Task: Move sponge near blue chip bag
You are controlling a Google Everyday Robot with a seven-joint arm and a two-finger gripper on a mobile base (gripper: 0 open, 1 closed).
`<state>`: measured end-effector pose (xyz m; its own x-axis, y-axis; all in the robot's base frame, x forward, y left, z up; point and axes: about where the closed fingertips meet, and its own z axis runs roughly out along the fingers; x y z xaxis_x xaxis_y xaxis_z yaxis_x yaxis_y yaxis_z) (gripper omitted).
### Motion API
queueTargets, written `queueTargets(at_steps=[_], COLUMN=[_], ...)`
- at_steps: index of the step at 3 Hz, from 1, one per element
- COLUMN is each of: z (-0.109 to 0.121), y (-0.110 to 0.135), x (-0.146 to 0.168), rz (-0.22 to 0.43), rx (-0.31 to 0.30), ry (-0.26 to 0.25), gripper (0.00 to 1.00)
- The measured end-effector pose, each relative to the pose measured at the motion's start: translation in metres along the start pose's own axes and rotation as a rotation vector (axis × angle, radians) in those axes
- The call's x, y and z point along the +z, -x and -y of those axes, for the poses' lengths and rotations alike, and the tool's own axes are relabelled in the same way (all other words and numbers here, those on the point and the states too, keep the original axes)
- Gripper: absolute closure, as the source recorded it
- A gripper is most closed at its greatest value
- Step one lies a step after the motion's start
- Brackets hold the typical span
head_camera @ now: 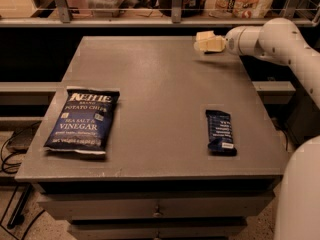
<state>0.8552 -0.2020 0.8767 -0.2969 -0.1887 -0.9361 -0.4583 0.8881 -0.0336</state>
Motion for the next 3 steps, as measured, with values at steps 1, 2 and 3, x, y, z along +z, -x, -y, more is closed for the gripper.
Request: queueTargets(at_steps=[1,2,3], z=[0.005,0.007,0.007], y=[-0.015,-0.029,-0.028], x=[0.016,0.027,0.031], rz=[-0.052,-0.082,-0.083], rx=[-0.008,0.010,0.003], ry=[-0.011,-0.010,-0.012], gripper=[0.00,0.19,0.42])
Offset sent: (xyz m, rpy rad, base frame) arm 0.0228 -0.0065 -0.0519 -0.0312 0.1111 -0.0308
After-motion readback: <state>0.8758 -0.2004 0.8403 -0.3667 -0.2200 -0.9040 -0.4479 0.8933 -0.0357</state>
